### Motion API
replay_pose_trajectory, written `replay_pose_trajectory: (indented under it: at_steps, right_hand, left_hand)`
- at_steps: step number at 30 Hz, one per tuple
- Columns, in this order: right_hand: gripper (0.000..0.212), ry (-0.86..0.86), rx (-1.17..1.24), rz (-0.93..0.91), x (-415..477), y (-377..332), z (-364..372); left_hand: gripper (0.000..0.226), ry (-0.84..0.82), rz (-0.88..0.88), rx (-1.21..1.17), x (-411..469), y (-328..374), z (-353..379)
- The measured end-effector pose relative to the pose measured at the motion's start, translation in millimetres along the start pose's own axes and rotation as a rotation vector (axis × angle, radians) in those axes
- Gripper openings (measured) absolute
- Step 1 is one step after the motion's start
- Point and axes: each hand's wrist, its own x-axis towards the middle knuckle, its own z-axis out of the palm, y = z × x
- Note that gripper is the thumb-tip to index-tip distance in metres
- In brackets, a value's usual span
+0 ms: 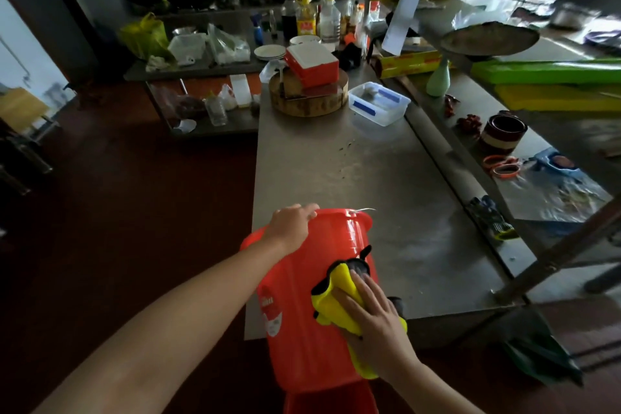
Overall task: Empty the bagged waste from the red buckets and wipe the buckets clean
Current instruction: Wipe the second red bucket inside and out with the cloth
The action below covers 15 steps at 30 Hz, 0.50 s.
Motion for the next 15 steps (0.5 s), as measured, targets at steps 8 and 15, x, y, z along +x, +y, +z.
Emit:
replay_pose_trajectory:
  at_steps: [8, 15]
  right_hand:
    - [0.071, -0.076, -0.216, 0.212, 44.8, -12.5, -15.5]
    - [0.071, -0.124, -0.282, 0.137, 62.3, -39.0, -5.1]
  left_hand:
    - [0.030, 0.069, -0.042, -0.301, -48.2, -30.7, 6.2]
    - [0.048, 0.017, 0.097, -0.178, -52.1, -36.2, -15.2]
